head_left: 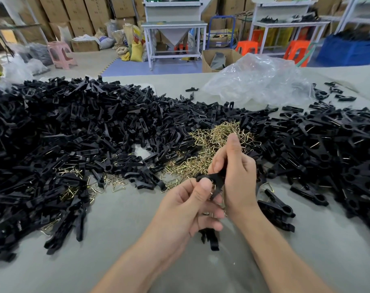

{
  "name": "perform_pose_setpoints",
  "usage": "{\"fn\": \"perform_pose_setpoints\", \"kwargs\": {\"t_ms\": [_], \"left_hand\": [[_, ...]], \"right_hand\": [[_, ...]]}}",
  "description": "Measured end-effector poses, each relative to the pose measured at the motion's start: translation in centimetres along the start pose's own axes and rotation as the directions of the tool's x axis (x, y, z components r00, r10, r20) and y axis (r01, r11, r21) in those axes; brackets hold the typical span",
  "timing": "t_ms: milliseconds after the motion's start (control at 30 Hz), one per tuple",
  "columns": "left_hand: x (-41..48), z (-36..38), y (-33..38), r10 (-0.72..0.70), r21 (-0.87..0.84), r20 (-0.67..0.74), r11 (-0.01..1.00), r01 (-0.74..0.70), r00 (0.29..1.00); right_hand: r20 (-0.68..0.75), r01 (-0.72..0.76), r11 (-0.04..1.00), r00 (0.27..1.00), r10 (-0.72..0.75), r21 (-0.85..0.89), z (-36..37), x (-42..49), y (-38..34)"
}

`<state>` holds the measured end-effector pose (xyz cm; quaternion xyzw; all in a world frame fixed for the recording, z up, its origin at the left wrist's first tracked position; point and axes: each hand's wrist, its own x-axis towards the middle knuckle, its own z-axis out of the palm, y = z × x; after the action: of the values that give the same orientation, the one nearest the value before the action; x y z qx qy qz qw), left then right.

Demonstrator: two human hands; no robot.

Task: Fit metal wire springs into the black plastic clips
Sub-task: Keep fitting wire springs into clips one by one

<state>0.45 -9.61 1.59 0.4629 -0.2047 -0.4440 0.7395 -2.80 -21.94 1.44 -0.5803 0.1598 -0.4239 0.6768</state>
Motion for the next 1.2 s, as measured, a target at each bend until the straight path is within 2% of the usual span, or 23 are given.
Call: {"fn": "perform_pose_setpoints", "kwargs": {"t_ms": [133,200,300,500,600,733,933,1100,1200], "left_hand": [[-0.1,-0.2,0.4,-0.093,-0.267,0.092,0.957,0.115,0.991],[-0.1,-0.7,0.6,-0.127,-0.343,0.167,0.922,0.178,0.978],[0.1,-1.0,0.4,-0.145,-0.395,0.235,0.889,0.231,0.961],[0.0,-0.6,0.0,-0.139,-0.48,0.229,0.845,0.236,0.964],[0.0,-0.4,0.0,-0.093,-0.451,0.212,0.874,0.182,0.973],[0.1,-0.2,-0.1,-0.036,-0.381,0.209,0.917,0.115,0.977],[-0.3,0.2,-0.2,0.019,-0.186,0.247,0.982,0.028,0.969],[-0.4,0.2,-0.3,0.026,-0.143,0.248,0.99,0.01,0.968],[-0.2,0.1,-0.3,0.037,-0.144,0.25,0.99,0.0,0.968]], "right_hand": [[0.021,-0.094,0.993,0.995,0.093,0.07,0.3,0.1,0.2],[0.046,-0.125,0.988,0.992,0.121,0.094,0.3,0.1,0.2],[0.044,-0.149,0.984,0.988,0.145,0.101,0.5,0.2,0.5],[0.095,-0.311,0.931,0.95,0.298,0.189,0.9,0.0,0.1],[0.097,-0.439,0.848,0.898,0.43,0.297,1.1,-0.4,-0.3],[0.177,-0.548,0.641,0.817,0.549,0.538,1.3,-0.8,-0.5],[0.333,-0.608,0.451,0.766,0.55,0.654,1.3,-0.9,-0.8],[0.301,-0.613,0.466,0.756,0.582,0.638,1.2,-1.3,-0.7],[0.205,-0.585,0.557,0.775,0.597,0.589,1.1,-0.9,-0.7]]}}
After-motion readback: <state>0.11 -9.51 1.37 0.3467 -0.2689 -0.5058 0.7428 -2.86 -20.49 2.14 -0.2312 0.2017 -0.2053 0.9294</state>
